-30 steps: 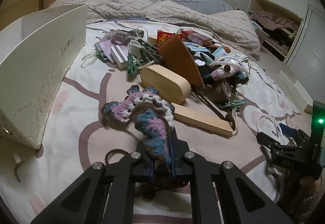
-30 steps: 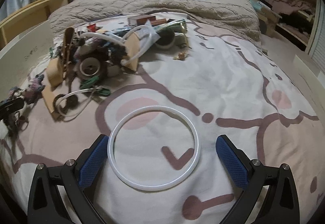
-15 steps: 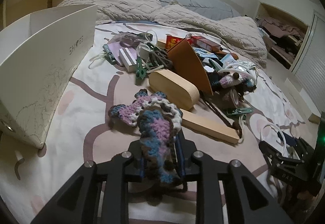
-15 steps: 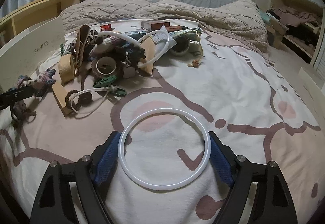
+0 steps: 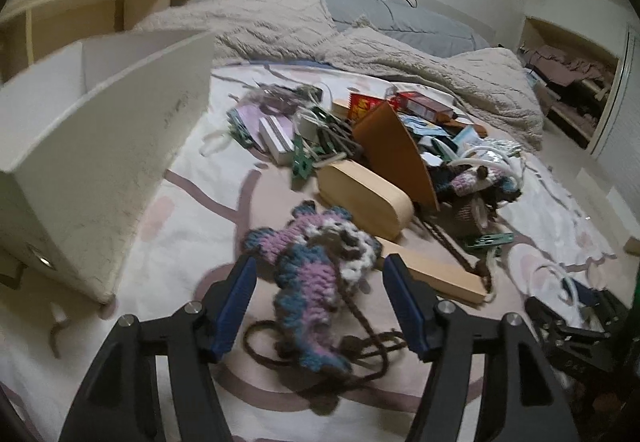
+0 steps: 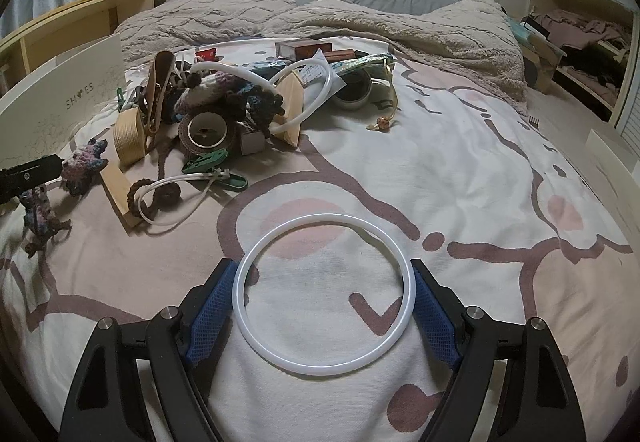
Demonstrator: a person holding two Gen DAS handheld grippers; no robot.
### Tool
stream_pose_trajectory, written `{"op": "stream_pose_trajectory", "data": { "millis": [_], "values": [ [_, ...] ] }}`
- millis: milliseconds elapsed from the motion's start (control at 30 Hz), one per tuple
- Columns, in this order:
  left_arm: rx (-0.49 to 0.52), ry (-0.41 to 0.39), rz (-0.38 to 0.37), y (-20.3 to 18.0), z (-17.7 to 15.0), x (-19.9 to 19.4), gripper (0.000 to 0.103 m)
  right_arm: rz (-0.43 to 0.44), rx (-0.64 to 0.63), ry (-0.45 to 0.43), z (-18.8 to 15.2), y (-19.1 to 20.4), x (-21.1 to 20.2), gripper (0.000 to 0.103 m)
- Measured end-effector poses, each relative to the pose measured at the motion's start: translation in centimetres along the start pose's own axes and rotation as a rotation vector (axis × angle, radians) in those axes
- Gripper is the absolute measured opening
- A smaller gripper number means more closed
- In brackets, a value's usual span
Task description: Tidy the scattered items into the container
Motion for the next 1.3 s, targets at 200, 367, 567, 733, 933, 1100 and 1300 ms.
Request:
{"op": "stream_pose_trajectory", "data": {
  "millis": [200,367,567,733,933,1100,1300],
  "values": [
    [0.116,-0.040,0.024,-1.1,0.7,-0.4,0.065,-0.001,0.000,0.000,0.0,0.0,0.0,0.084],
    [0.094,-0.004,-0.013,-1.4,0.4,0.4,0.065,-0.001,-0.001,0.000,0.0,0.0,0.0,0.084],
    [0.098,0.041,-0.021,-1.7,-0.4,1.1,0.043,-0.001,-0.001,0.000,0.0,0.0,0.0,0.084],
    [0.078,0.059,-0.033,-1.4,-1.0,1.2,0.029,0.000,0.001,0.000,0.0,0.0,0.0,0.084],
    [0.039,0.057,-0.086,-1.4,-0.9,0.9,0.019,0.008,0.012,-0.005,-0.2,-0.2,-0.1,0.084],
    [0.019,0.040,-0.113,-1.5,-0.6,0.3,0.018,0.016,0.014,-0.008,-0.1,-0.3,-0.3,0.084],
    [-0.018,0.007,-0.146,-1.2,0.2,-0.8,0.018,0.034,0.023,-0.026,0.7,-0.2,-1.3,0.084]
  ]
}}
Point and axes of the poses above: each gripper's, at about its wrist camera, not at the fingertips, and x roughly the way its jaws point, y to its left, z to its top, the point moved 8 cm from there along x, roughly the way its jaws point, and after that the axes turned 8 degrees about -z, right-handed, at the moved point
